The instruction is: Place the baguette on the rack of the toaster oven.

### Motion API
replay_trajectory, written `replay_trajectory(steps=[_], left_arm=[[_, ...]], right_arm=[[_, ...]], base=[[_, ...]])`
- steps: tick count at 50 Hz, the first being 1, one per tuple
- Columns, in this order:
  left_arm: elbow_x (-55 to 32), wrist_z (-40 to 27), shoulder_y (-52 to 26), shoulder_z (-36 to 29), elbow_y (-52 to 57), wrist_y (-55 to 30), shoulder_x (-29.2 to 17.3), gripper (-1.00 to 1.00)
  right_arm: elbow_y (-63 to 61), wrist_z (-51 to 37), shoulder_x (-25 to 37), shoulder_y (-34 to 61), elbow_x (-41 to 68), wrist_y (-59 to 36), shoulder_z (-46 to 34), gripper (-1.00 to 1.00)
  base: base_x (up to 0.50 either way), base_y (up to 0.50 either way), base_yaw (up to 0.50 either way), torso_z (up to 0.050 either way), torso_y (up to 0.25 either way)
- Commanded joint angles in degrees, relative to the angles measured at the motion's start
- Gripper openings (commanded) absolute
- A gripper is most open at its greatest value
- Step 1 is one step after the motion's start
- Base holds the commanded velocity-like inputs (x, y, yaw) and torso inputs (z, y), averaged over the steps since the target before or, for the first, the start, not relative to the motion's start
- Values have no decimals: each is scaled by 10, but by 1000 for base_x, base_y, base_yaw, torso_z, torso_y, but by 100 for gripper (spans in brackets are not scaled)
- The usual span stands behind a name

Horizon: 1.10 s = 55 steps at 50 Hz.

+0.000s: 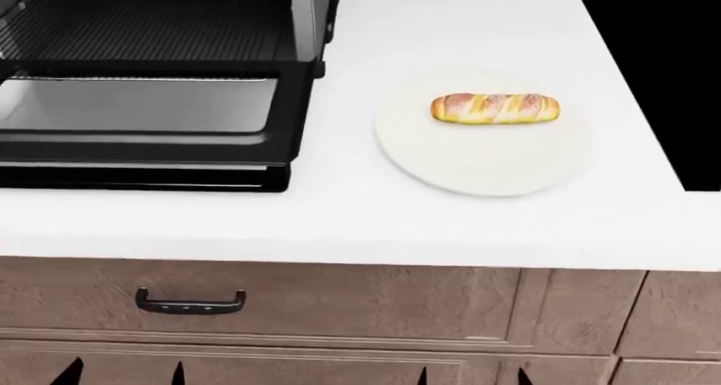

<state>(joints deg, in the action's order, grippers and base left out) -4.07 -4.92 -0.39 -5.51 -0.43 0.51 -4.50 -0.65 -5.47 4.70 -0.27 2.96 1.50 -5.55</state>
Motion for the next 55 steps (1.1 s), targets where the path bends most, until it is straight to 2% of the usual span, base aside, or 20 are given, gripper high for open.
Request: replay_trajectory(steps=[1, 24, 55], left_arm=[[-7, -10, -1, -9, 2, -1, -8, 100], [-20, -25, -1, -25, 4, 10, -21, 100], [-33, -35, 0, -42, 4, 30, -35, 100]], right_arm=[[0, -14, 8, 1, 5, 1, -8, 100], [-2, -33, 22, 3, 8, 5, -25, 100], [-3, -49, 34, 6, 20, -1, -40, 100]], base=[[133, 160, 0, 0, 0], [96, 117, 0, 0, 0], [0, 0, 0, 49, 0]])
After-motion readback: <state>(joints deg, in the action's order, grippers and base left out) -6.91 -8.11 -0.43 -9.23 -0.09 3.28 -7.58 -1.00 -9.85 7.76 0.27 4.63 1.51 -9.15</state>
